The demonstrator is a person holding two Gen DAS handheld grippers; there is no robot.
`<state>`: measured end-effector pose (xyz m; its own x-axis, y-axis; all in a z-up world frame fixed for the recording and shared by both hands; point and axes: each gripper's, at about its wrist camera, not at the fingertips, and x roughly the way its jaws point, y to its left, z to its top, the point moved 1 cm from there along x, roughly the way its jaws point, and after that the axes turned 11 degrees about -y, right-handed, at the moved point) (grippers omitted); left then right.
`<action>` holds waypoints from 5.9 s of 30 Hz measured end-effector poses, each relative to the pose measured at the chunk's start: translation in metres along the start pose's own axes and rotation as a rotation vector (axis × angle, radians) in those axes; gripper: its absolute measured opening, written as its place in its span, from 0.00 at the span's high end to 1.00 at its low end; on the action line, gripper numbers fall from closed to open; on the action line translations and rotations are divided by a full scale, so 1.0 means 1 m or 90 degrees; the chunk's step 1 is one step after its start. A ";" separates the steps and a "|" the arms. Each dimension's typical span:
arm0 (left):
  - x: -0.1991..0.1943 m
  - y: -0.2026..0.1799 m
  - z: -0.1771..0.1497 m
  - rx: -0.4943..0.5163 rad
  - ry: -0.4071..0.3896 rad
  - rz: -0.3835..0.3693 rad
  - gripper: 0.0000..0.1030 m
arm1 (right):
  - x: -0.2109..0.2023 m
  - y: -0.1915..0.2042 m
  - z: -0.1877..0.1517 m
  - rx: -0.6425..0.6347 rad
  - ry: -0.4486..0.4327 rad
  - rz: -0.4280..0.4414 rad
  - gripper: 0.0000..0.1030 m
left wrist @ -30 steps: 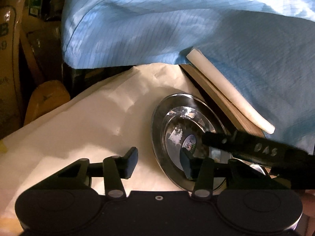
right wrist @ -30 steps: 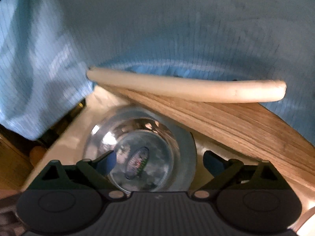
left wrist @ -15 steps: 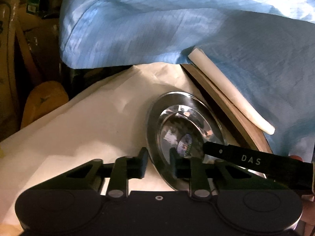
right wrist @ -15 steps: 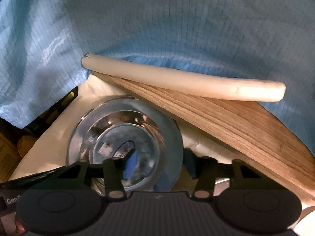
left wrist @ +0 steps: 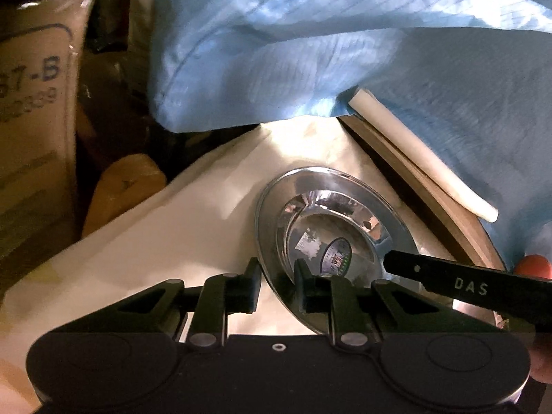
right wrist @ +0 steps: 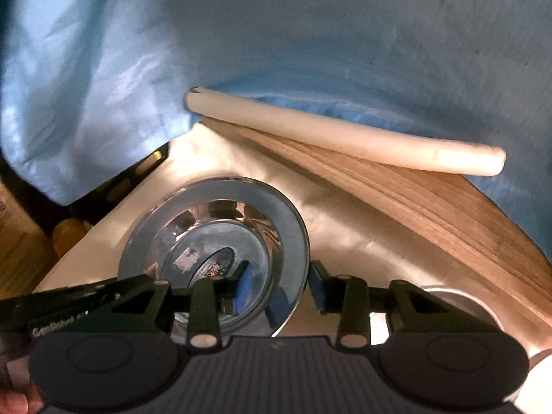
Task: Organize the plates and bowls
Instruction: 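Lift the small steel plate with both tools and carry it over the plate stack, then lower the small plate onto the stack and open both tools, then move both tools toward the red-rimmed white bowls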
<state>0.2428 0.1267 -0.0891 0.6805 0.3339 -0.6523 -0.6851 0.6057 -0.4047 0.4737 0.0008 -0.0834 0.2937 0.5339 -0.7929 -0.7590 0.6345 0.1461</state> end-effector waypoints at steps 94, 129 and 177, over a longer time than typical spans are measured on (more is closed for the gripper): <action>-0.124 -0.066 -0.112 0.393 0.017 -0.172 0.73 | -0.205 0.015 -0.173 0.118 -0.073 -0.091 0.63; -0.107 -0.083 -0.118 0.475 0.043 -0.122 0.68 | -0.187 0.009 -0.169 0.135 -0.029 -0.062 0.58; -0.084 -0.171 -0.106 0.592 0.110 -0.460 0.01 | -0.256 -0.047 -0.193 0.383 -0.073 -0.325 0.00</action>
<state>0.2753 -0.0815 -0.0336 0.7385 -0.3594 -0.5705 0.3429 0.9287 -0.1412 0.3221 -0.2742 -0.0014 0.6034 0.1289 -0.7870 -0.0802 0.9917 0.1010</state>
